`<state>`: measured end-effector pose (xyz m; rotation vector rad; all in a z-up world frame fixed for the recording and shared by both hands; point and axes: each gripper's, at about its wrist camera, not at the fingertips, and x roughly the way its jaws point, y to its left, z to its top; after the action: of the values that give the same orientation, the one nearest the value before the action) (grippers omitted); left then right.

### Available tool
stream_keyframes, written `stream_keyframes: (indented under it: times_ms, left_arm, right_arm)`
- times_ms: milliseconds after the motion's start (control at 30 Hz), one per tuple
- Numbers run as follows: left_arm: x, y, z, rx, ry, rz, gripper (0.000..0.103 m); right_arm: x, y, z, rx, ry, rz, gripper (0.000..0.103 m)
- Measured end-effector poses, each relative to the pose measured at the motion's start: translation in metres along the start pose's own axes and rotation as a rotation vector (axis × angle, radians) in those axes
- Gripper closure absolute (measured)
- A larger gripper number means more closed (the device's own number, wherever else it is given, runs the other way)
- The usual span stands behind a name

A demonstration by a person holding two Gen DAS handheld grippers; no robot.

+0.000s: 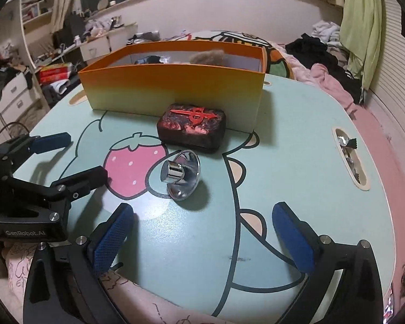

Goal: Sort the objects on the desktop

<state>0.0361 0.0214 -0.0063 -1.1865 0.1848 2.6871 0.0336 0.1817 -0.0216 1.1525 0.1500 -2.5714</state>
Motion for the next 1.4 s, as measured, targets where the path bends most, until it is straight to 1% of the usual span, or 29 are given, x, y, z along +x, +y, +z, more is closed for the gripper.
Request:
stream_keyframes:
  times_ms: [167, 467, 1400]
  left_arm:
    - [0.000, 0.000, 0.000, 0.000, 0.000, 0.000, 0.009]
    - [0.000, 0.001, 0.000, 0.000, -0.001, 0.000, 0.009]
    - [0.000, 0.003, -0.001, 0.000, -0.001, -0.001, 0.009]
  right_arm:
    - [0.000, -0.004, -0.004, 0.018, -0.013, -0.010, 0.000]
    - [-0.004, -0.019, -0.002, 0.085, -0.055, 0.057, 0.000]
    - [-0.004, -0.020, -0.002, 0.077, -0.053, 0.053, 0.000]
